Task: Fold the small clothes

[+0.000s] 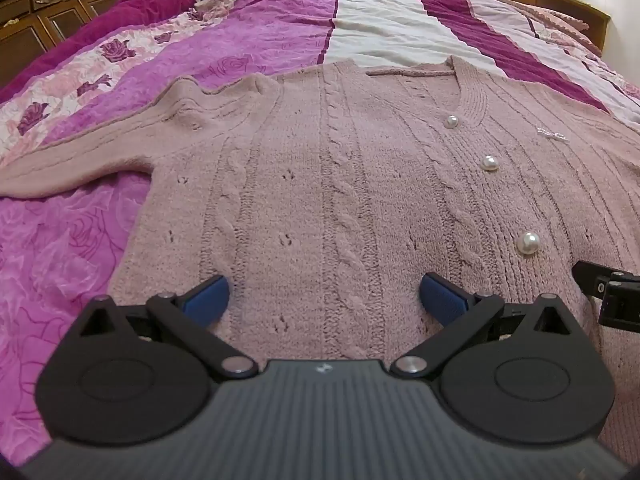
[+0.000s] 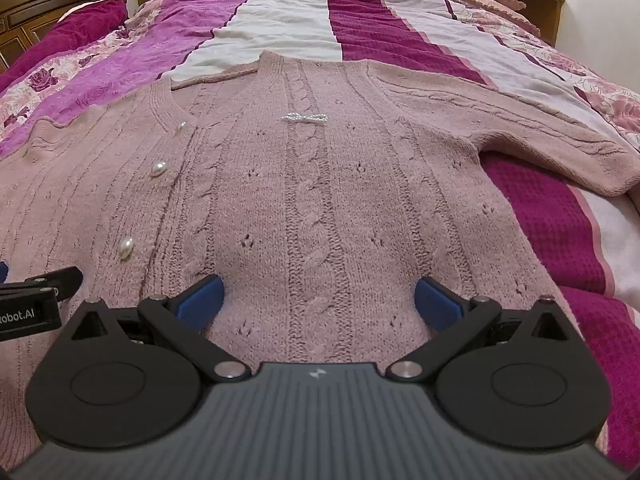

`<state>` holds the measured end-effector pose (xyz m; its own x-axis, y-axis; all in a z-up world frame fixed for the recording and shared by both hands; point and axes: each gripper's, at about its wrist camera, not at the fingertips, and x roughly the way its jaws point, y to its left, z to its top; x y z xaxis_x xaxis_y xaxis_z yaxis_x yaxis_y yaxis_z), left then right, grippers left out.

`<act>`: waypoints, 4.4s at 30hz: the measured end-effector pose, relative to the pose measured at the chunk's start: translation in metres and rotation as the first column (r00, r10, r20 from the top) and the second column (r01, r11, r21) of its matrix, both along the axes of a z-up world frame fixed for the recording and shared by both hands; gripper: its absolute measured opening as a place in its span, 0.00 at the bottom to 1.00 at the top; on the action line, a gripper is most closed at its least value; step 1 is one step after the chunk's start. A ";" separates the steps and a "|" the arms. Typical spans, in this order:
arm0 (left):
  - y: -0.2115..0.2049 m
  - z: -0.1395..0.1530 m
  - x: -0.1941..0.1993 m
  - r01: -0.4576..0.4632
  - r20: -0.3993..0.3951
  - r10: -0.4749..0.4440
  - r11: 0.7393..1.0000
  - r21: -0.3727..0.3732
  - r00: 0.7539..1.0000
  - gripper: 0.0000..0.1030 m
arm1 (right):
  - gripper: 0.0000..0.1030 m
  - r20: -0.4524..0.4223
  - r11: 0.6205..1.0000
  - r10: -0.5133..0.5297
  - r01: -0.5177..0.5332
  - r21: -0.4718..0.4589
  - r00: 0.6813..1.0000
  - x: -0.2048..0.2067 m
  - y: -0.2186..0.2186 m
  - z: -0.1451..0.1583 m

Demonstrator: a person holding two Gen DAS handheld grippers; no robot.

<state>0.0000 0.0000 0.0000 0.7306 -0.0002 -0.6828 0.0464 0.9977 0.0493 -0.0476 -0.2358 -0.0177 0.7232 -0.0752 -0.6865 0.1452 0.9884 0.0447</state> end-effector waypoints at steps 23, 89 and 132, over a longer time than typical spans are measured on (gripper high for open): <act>-0.002 0.000 -0.001 0.000 0.003 0.000 1.000 0.005 1.000 1.00 | 1.00 0.008 0.999 -0.009 0.008 0.032 1.000 0.001 -0.004 -0.001; -0.002 0.001 -0.001 0.001 0.008 -0.001 1.000 0.011 1.000 1.00 | 1.00 0.006 1.000 -0.008 0.008 0.027 1.000 0.001 -0.003 -0.001; 0.001 0.004 0.008 0.007 -0.038 -0.007 1.000 -0.006 0.999 1.00 | 1.00 -0.021 0.999 0.031 -0.030 0.044 0.999 0.007 -0.010 0.002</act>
